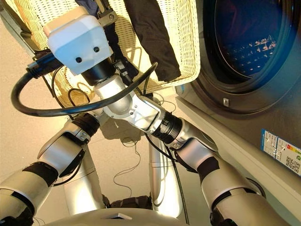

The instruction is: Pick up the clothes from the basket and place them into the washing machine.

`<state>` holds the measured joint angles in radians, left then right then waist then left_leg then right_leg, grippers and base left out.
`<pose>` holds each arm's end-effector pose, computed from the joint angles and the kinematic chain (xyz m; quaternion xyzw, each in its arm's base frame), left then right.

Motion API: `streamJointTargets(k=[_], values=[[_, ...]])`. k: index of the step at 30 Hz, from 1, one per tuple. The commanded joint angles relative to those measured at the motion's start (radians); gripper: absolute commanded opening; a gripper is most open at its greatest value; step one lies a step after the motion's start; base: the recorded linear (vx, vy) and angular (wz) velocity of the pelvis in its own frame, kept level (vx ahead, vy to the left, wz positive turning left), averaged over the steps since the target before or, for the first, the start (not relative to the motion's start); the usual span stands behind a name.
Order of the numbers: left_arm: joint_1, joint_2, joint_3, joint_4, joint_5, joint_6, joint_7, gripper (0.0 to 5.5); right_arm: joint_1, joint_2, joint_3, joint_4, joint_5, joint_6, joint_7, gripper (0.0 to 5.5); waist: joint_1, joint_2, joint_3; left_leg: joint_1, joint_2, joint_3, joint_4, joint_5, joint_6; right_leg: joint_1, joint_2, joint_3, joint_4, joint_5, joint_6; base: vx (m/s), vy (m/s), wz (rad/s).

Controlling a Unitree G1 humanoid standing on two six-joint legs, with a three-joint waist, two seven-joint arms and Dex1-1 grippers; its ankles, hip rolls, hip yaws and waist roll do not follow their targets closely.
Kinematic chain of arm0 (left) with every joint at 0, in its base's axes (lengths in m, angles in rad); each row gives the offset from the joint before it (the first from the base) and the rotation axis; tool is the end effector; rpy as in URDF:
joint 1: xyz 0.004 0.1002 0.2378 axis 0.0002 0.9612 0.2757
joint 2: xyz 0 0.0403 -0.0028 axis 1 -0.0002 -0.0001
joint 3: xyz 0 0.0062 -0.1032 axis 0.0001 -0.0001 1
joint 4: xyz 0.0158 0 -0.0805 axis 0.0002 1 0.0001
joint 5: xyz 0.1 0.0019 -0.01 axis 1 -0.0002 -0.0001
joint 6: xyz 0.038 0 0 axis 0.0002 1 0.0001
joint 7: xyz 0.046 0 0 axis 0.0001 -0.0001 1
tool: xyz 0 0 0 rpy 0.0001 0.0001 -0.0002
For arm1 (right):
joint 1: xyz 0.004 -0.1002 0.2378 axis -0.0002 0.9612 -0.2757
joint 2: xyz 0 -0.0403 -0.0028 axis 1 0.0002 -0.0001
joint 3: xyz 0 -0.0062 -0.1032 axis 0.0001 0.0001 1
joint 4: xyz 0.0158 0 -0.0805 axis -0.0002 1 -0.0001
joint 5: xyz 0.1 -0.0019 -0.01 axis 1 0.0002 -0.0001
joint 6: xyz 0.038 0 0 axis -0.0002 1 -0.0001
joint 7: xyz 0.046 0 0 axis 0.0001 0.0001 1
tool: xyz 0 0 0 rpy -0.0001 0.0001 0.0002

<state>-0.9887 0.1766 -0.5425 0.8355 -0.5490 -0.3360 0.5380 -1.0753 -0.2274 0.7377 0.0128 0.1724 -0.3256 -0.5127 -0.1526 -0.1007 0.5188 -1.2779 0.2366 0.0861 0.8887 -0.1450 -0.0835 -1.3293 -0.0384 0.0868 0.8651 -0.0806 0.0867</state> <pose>0.3420 0.0707 0.1532 -0.0301 -0.1589 0.0371 0.9861 0.2409 0.0022 0.2516 -0.0013 -0.5369 0.2528 0.8049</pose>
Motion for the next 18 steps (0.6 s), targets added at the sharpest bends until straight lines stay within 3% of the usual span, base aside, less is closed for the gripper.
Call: streamJointTargets(k=[1, 7, 8, 9, 10, 11, 12, 13, 14, 15, 16, 17, 18], values=[[0.016, 0.001, -0.013, 0.073, 0.039, 0.05, 0.007, 0.0, 0.011, -0.005, -0.068, -0.061, -0.068, -0.025, -0.042, 5.5, -0.032, 0.004, 0.001, 0.091, 0.004, 0.028, -0.045, -0.028, -0.031, 0.031, -0.008, -0.034, -0.035, -0.033, 0.028, 0.0, 0.0, 0.0], [0.114, 0.037, -0.015, -0.087, 0.144, 0.027, 0.028, 0.0, 0.116, -0.125, -0.142, -0.06, -0.076, -0.019, -0.054, 5.5, -0.027, 0.004, 0.001, 0.221, -0.004, 0.051, -0.169, 0.003, -0.034, 0.153, -0.03, -0.021, -0.138, -0.001, 0.035, 0.0, 0.0, 0.0], [0.151, 0.072, -0.028, -0.165, 0.2, 0.021, 0.027, 0.0, 0.157, -0.165, -0.173, -0.078, -0.068, -0.024, -0.043, 5.5, -0.026, 0.005, 0.001, 0.253, -0.015, 0.065, -0.228, 0.052, -0.03, 0.183, -0.043, -0.018, -0.2, 0.05, 0.039, 0.0, 0.0, 0.0], [0.169, 0.086, -0.033, -0.2, 0.226, 0.02, 0.027, 0.0, 0.18, -0.182, -0.187, -0.087, -0.063, -0.025, -0.037, 5.5, -0.024, 0.005, 0.001, 0.281, -0.021, 0.072, -0.251, 0.058, -0.031, 0.21, -0.045, -0.016, -0.222, 0.057, 0.043, 0.06, 0.037, 0.047], [0.179, 0.083, -0.034, -0.201, 0.226, 0.021, 0.027, 0.0, 0.19, -0.179, -0.185, -0.087, -0.063, -0.025, -0.037, 5.5, -0.021, 0.007, 0.001, 0.306, -0.019, 0.068, -0.242, 0.022, -0.039, 0.232, -0.044, -0.019, -0.206, 0.02, 0.046, 0.069, 0.04, 0.023], [0.211, 0.114, -0.038, -0.274, 0.28, 0.018, 0.029, 0.0, 0.236, -0.22, -0.22, -0.116, -0.043, -0.033, -0.022, 5.5, -0.022, 0.001, 0.001, 0.339, -0.033, 0.082, -0.301, 0.075, -0.034, 0.27, -0.051, -0.018, -0.276, 0.076, 0.05, 0.051, 0.027, 0.008], [0.213, 0.113, -0.039, -0.275, 0.281, 0.018, 0.029, 0.0, 0.239, -0.22, -0.22, -0.117, -0.043, -0.033, -0.021, 5.5, -0.021, 0.0, 0.001, 0.343, -0.034, 0.083, -0.305, 0.076, -0.034, 0.273, -0.051, -0.017, -0.279, 0.077, 0.05, 0.0, 0.0, 0.0], [0.229, 0.143, -0.052, -0.326, 0.331, 0.018, 0.031, 0.0, 0.27, -0.237, -0.233, -0.126, -0.023, -0.039, -0.012, 5.5, -0.018, -0.001, 0.001, 0.375, -0.041, 0.086, -0.337, 0.085, -0.034, 0.305, -0.053, -0.019, -0.308, 0.085, 0.054, 0.083, 0.033, 0.036], [0.242, 0.205, -0.088, -0.401, 0.456, 0.028, 0.04, 0.0, 0.312, -0.268, -0.25, -0.152, 0.01, -0.057, 0.01, 5.5, -0.015, -0.003, 0.001, 0.436, -0.051, 0.091, -0.388, 0.096, -0.034, 0.364, -0.056, -0.025, -0.357, 0.098, 0.059, 0.084, 0.033, 0.087], [0.244, 0.205, -0.088, -0.403, 0.457, 0.029, 0.04, 0.0, 0.315, -0.268, -0.251, -0.153, 0.01, -0.056, 0.011, 5.5, -0.014, -0.005, 0.001, 0.441, -0.052, 0.093, -0.392, 0.098, -0.034, 0.368, -0.056, -0.024, -0.359, 0.099, 0.059, 0.109, 0.024, 0.139], [0.263, 0.258, -0.125, -0.504, 0.558, 0.033, 0.036, 0.0, 0.351, -0.293, -0.268, -0.173, 0.062, -0.073, 0.029, 5.5, -0.007, -0.005, 0.001, 0.491, -0.06, 0.098, -0.429, 0.108, -0.032, 0.424, -0.063, -0.03, -0.396, 0.11, 0.065, 0.056, 0.002, 0.134], [0.266, 0.259, -0.125, -0.506, 0.558, 0.034, 0.035, 0.0, 0.353, -0.293, -0.269, -0.174, 0.063, -0.073, 0.03, 5.5, -0.007, -0.006, 0.001, 0.494, -0.061, 0.099, -0.432, 0.109, -0.032, 0.426, -0.063, -0.029, -0.398, 0.111, 0.065, 0.116, 0.007, 0.116], [0.303, 0.315, -0.14, -0.622, 0.61, 0.02, 0.011, 0.0, 0.39, -0.322, -0.278, -0.204, 0.102, -0.074, 0.059, 5.5, 0.002, -0.003, 0.001, 0.555, -0.071, 0.102, -0.48, 0.122, -0.029, 0.492, -0.07, -0.042, -0.442, 0.121, 0.069, 0.067, 0.004, 0.031]])
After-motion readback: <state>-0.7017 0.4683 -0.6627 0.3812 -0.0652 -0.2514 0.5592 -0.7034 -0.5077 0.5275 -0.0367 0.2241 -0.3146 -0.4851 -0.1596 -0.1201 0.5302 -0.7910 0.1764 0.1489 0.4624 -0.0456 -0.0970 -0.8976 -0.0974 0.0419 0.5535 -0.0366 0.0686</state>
